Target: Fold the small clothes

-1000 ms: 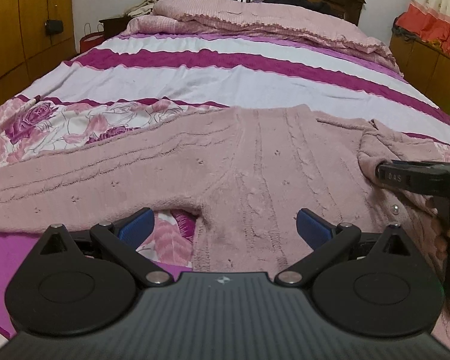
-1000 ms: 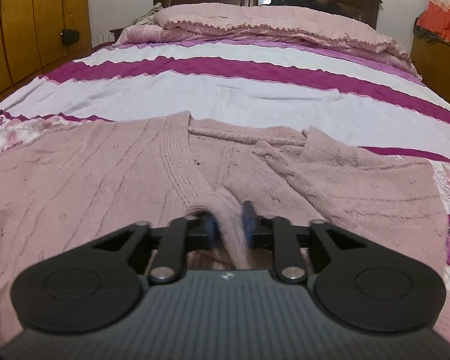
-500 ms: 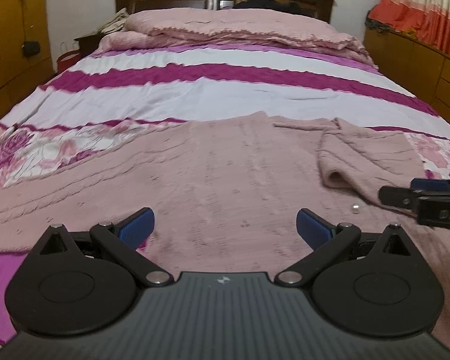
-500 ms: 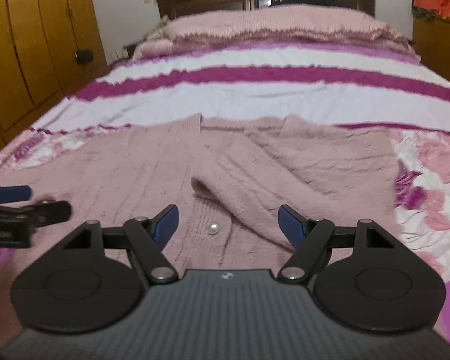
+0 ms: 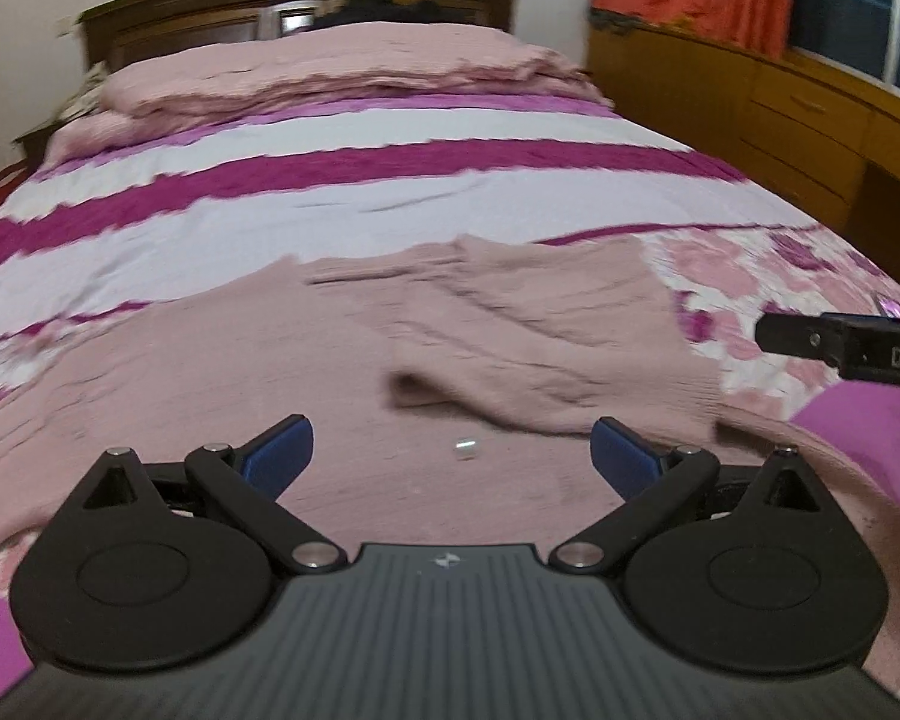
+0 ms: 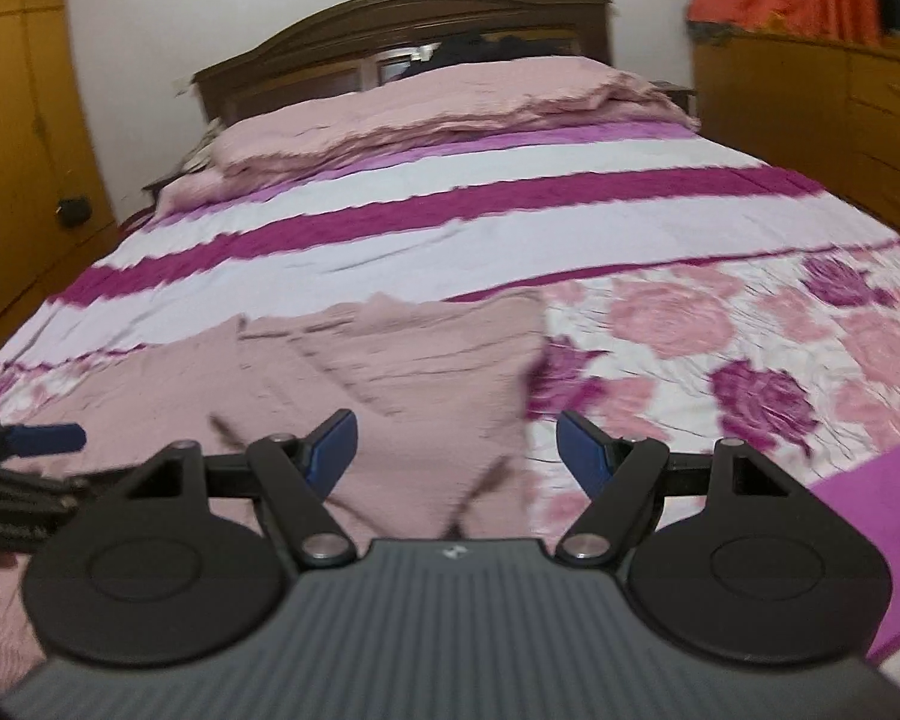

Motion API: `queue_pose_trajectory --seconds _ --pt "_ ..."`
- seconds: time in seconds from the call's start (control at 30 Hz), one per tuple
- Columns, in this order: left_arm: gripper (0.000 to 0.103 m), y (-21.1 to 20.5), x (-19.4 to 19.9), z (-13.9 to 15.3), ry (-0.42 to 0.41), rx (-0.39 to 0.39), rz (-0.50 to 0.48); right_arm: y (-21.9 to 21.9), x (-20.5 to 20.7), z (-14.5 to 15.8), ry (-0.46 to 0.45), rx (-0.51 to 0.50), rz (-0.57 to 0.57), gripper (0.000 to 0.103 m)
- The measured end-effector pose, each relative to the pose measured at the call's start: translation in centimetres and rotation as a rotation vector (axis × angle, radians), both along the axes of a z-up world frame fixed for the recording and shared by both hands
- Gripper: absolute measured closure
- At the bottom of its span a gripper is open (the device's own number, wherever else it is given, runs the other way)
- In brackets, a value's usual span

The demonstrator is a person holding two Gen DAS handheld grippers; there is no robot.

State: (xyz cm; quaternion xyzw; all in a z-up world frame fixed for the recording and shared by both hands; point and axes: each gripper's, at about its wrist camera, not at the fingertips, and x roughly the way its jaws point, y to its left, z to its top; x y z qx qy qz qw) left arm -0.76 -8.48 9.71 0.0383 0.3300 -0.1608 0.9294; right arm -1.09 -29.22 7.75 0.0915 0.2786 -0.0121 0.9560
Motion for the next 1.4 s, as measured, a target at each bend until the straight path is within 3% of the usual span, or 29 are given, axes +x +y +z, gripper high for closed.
queue_pose_trajectory --seconds 0.23,0.43,0.6,0.67,0.7,0.73,0.83,1.2,1.4 --pt "0.009 -6.8 0.9 -1.5 0.037 0.000 -0.146 -3.7 -0.9 -1.6 0.025 0.019 -0.051 0.028" --pt "0.015 -11.7 1.4 -3.7 0.051 0.081 -0.249 -5.8 -1.5 -2.4 0.031 0.041 -0.061 0.028" --pt "0.025 -14.4 2.7 -6.0 0.075 0.156 -0.261 -6.7 -1.7 -3.1 0.035 0.056 -0.063 0.028" --pt "0.053 -15.0 2.9 -6.8 0.048 0.182 -0.259 -7.0 -1.8 -3.3 0.035 0.068 -0.065 0.028" --pt "0.061 -15.1 2.9 -6.9 0.032 0.191 -0.260 -7.1 -1.8 -3.4 0.035 0.072 -0.065 0.028" --pt "0.075 -15.1 3.0 -6.8 0.023 0.190 -0.259 -7.2 -1.8 -3.5 0.036 0.077 -0.067 0.028" --pt "0.086 -14.1 3.1 -5.9 0.012 0.154 -0.245 -7.3 -1.7 -3.6 0.034 0.089 -0.066 0.028" --pt "0.087 -5.2 4.2 0.7 -0.127 -0.003 0.019 -5.7 -1.1 -3.3 0.040 0.074 -0.015 0.028" --pt "0.087 1.2 5.7 3.4 -0.182 -0.016 0.182 -4.2 -0.5 -3.0 0.042 0.054 0.019 0.028"
